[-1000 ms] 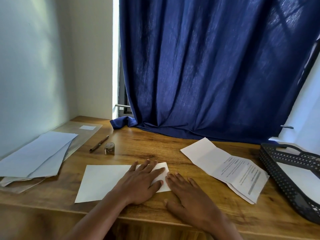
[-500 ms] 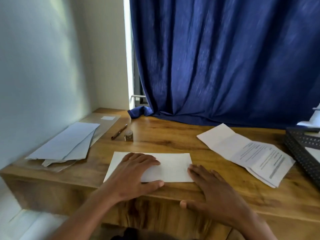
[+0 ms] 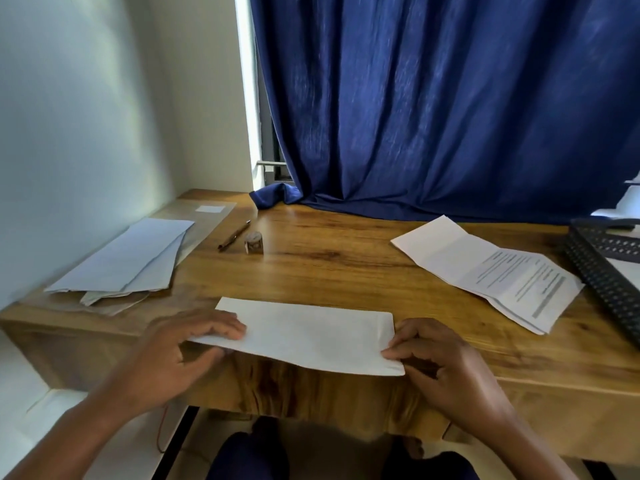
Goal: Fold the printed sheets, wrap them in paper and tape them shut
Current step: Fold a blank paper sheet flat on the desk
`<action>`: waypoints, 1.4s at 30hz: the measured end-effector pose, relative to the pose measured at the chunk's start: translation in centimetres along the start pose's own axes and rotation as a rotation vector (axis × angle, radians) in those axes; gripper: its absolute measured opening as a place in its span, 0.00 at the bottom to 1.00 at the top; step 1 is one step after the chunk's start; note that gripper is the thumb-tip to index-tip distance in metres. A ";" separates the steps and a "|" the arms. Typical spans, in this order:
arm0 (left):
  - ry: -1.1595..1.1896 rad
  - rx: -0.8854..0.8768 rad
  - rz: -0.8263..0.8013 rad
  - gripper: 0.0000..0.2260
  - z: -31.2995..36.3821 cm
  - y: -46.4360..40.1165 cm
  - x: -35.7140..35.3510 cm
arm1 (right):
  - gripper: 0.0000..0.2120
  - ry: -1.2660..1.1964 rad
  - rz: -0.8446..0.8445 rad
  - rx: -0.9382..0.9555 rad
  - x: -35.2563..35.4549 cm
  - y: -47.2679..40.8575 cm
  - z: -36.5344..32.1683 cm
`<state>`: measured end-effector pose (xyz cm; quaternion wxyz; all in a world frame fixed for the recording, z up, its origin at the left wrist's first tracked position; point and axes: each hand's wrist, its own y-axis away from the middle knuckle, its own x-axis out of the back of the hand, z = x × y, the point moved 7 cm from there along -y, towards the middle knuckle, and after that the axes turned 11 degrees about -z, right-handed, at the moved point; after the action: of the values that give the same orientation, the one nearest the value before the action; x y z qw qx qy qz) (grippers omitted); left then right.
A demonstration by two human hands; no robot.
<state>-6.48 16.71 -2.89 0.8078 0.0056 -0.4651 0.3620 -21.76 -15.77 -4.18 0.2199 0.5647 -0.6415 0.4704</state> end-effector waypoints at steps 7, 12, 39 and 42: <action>0.208 0.082 0.297 0.13 1.6 -4.0 3.8 | 0.07 -0.553 0.173 -0.087 4.5 -2.8 -1.6; 0.201 0.254 0.284 0.27 -2.2 -9.3 2.6 | 0.08 -0.510 0.178 -0.394 4.0 -7.0 2.6; -0.418 0.273 -0.084 0.25 -4.6 -10.3 -2.9 | 0.27 0.346 -0.046 -0.484 0.8 -8.3 5.2; -0.414 0.278 -0.085 0.27 -4.6 -10.3 -2.9 | 0.43 0.397 -0.347 -0.480 -1.7 -7.9 4.8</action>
<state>2.14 9.02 -4.37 0.7012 0.2102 -0.5659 0.3794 -12.74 -18.33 -4.92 0.5432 0.4948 -0.5731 0.3627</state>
